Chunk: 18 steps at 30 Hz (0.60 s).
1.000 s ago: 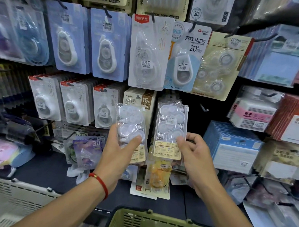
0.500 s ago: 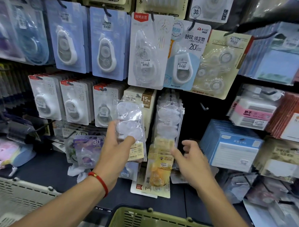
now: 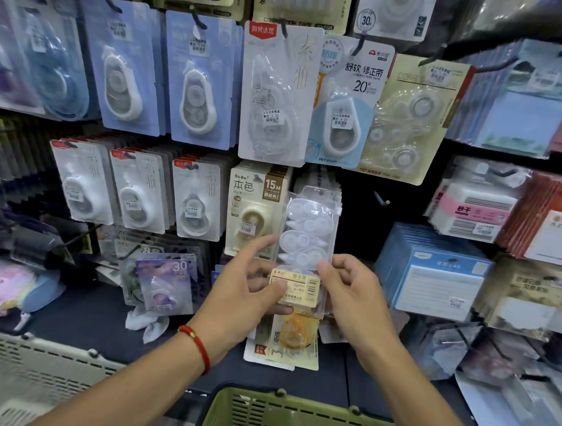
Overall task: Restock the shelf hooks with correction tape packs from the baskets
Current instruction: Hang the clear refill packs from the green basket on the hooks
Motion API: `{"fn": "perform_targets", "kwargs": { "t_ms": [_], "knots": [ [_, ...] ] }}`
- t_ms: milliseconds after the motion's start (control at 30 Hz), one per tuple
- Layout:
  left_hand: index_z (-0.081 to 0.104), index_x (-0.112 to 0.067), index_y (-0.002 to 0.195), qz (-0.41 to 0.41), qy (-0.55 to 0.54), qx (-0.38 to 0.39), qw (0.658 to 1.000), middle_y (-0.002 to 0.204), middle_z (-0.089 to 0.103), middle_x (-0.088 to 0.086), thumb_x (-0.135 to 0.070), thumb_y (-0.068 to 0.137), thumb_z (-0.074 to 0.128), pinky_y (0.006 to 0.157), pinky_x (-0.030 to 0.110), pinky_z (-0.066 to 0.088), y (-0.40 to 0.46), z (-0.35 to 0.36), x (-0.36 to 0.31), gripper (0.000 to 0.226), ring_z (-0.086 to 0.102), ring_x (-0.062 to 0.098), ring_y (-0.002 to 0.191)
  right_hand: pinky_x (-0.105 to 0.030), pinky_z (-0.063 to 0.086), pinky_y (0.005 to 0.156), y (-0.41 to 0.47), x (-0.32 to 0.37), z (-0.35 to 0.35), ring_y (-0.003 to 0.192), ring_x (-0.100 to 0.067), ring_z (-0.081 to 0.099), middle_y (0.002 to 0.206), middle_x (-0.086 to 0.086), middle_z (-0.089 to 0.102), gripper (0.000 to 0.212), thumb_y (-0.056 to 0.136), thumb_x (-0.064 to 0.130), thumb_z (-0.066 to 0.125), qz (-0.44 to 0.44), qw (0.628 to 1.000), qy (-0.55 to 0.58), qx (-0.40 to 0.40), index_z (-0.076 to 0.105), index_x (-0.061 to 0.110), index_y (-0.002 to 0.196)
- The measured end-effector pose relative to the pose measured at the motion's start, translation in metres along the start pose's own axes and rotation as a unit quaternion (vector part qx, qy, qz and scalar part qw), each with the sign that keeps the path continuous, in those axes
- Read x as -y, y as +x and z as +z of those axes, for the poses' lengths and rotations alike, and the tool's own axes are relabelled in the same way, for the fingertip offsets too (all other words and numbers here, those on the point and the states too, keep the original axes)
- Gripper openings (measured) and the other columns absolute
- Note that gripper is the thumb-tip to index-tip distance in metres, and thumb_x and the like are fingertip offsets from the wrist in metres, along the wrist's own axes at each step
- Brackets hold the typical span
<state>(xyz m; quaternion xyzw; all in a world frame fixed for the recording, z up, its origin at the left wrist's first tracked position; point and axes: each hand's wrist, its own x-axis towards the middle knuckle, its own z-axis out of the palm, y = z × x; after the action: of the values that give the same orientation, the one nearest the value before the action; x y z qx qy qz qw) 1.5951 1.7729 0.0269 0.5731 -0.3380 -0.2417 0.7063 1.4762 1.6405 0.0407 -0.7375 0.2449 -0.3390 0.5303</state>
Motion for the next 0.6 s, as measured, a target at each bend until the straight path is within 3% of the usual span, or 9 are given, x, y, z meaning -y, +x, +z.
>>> {"fn": "perform_targets", "kwargs": {
  "t_ms": [167,400,600],
  "knots": [
    [0.052,-0.028,0.145,0.007,0.022,-0.005,1.000,0.119,0.070,0.010,0.009,0.096,0.064,0.076,0.033,0.065,0.001,0.001,-0.001,0.062,0.078,0.029,0.091,-0.057,0.061,0.083,0.004,-0.001,-0.004,0.087,-0.025,0.077,0.092,-0.005,0.079,0.021,0.107,0.032,0.058,0.014,0.999,0.037,-0.024,0.070,0.015,0.102],
    [0.055,-0.029,0.142,0.021,0.037,-0.014,0.999,0.122,0.071,0.009,0.006,0.094,0.068,0.078,0.040,0.066,-0.002,0.001,-0.008,0.061,0.078,0.029,0.087,-0.028,0.057,0.072,0.006,-0.001,-0.009,0.087,-0.014,0.077,0.091,0.001,0.080,0.019,0.106,0.032,0.060,-0.031,0.998,0.039,-0.035,0.074,0.020,0.099],
    [0.062,-0.031,0.131,0.033,0.019,-0.010,0.999,0.115,0.072,0.015,0.011,0.091,0.068,0.075,0.043,0.066,-0.001,0.000,-0.009,0.058,0.075,0.032,0.079,-0.037,0.059,0.078,0.004,-0.003,-0.006,0.089,-0.017,0.078,0.090,0.001,0.081,0.019,0.104,0.034,0.064,-0.038,0.996,0.060,-0.050,0.078,0.026,0.093]
  ]
}}
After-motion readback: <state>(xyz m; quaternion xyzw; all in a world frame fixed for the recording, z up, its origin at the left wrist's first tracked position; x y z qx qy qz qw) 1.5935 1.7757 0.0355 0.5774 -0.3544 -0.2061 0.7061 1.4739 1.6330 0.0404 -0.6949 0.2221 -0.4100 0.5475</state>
